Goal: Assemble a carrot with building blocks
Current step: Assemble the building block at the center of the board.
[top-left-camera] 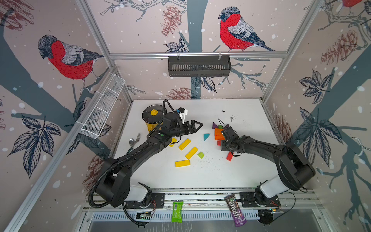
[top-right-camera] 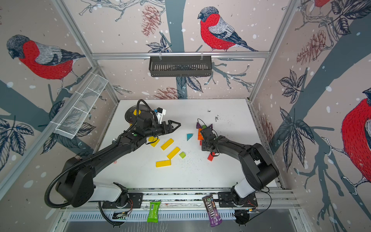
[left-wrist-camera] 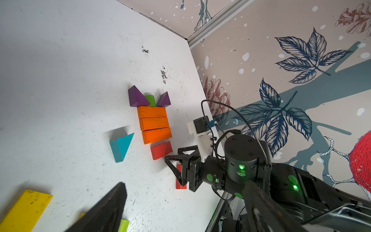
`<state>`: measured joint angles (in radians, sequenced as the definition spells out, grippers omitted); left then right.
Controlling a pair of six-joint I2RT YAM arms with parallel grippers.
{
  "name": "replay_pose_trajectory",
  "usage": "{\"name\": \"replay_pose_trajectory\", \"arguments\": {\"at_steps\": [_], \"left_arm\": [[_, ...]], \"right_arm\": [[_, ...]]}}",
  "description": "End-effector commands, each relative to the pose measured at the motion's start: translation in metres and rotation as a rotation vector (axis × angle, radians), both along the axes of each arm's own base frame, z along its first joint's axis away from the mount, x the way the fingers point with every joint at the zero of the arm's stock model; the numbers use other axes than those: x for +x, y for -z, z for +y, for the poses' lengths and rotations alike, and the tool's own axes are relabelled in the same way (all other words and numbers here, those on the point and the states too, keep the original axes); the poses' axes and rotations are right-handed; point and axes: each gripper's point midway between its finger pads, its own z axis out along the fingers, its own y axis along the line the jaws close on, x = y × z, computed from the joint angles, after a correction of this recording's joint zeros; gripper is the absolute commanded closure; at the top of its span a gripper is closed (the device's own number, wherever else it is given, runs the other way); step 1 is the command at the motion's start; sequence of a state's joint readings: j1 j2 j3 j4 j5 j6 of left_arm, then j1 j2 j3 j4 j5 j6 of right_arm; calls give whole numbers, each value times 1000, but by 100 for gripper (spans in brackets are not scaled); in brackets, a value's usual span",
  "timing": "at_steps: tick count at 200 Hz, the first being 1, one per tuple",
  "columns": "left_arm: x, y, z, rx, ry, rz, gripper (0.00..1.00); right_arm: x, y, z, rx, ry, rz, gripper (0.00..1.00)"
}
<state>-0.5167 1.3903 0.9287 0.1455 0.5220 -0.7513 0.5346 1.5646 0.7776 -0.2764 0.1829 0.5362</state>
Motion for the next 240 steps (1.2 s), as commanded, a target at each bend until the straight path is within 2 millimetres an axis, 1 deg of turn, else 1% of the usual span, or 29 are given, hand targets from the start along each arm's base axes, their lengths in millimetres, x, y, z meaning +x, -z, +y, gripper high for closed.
{"name": "replay_pose_trajectory", "arguments": {"at_steps": [1, 70, 114, 146, 175, 198, 210, 216, 227, 240], "left_arm": [[0, -6, -3, -16, 13, -21, 8], [0, -4, -4, -17, 18, -14, 8], [0, -3, -5, -16, 19, -12, 8], [0, -3, -4, -17, 20, -10, 8], [0, -2, -5, -16, 22, -8, 8], [0, -2, -5, -15, 21, -9, 9], [0, -2, -5, -17, 22, -8, 8], [0, -2, -5, -16, 21, -7, 8], [0, -3, -5, -20, 22, -8, 8], [-2, -4, -7, -28, 33, -5, 8]], "right_arm": [[2, 4, 1, 0, -13, 5, 40], [6, 10, -4, -17, 1, 12, 40], [4, 9, -6, -27, -8, 19, 39], [3, 3, -9, -40, -10, 10, 37], [1, -6, -14, -51, 0, -8, 35], [-3, -15, -28, -87, 41, -34, 35], [-7, -21, -31, -80, 56, -46, 35], [-9, -25, -33, -73, 63, -55, 33], [-14, -31, -36, -56, 76, -67, 22], [-23, -31, -36, -15, 82, -55, 19]]}}
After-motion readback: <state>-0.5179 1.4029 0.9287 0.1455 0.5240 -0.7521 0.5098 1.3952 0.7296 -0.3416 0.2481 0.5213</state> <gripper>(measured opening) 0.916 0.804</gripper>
